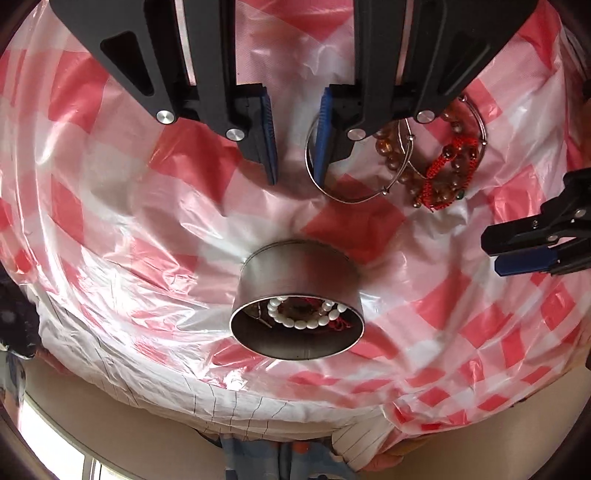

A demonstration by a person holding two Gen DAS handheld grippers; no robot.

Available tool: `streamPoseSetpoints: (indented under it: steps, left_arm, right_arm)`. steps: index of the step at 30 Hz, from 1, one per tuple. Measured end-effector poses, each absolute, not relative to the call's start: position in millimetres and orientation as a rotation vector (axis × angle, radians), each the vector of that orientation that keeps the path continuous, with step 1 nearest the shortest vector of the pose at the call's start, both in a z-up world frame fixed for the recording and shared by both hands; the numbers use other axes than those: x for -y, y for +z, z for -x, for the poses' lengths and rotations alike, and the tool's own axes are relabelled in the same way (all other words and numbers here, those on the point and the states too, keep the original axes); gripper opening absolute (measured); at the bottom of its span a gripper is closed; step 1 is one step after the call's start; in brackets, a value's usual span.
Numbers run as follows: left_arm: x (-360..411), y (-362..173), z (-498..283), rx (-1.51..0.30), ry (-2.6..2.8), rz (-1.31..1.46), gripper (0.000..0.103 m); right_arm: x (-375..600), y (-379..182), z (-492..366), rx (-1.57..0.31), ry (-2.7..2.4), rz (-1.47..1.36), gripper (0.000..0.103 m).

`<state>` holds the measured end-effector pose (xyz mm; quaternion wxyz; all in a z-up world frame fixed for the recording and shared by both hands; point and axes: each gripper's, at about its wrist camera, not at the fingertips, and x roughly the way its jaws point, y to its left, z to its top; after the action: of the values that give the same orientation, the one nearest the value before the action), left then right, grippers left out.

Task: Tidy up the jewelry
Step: 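Move both open tools toward the red string bracelet and silver bangle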

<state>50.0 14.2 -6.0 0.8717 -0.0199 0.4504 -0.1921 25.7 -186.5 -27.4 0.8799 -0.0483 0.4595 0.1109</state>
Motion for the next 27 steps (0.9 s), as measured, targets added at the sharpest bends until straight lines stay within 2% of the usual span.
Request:
streamPoseSetpoints:
  steps: [7, 13, 16, 19, 23, 25, 27]
  left_arm:
    - [-8, 0, -45, -0.912, -0.473, 0.027, 0.054]
    - [35, -2, -20, -0.880, -0.629, -0.163, 0.054]
    - [47, -10, -14, -0.888, -0.618, -0.240, 0.055]
    - [48, -17, -15, -0.907, -0.607, -0.251, 0.061]
    - [50, -24, -15, -0.932, -0.606, -0.262, 0.061]
    - [47, -27, -17, -0.943, -0.596, -0.258, 0.055]
    - [44, -28, -20, -0.950, -0.579, -0.258, 0.038]
  right_arm:
    - [180, -35, -28, -0.997, 0.232, 0.126, 0.021]
    - [202, -29, -29, -0.995, 0.155, 0.078, 0.021]
    - [202, -30, -27, -0.995, 0.168, 0.070, 0.025]
    - [201, -30, -26, -0.995, 0.180, 0.071, 0.033]
    - [198, -31, -26, -0.997, 0.183, 0.070, 0.035]
    - [198, -31, -27, -0.999, 0.184, 0.066, 0.035]
    - [198, -32, -26, -0.999, 0.184, 0.066, 0.035]
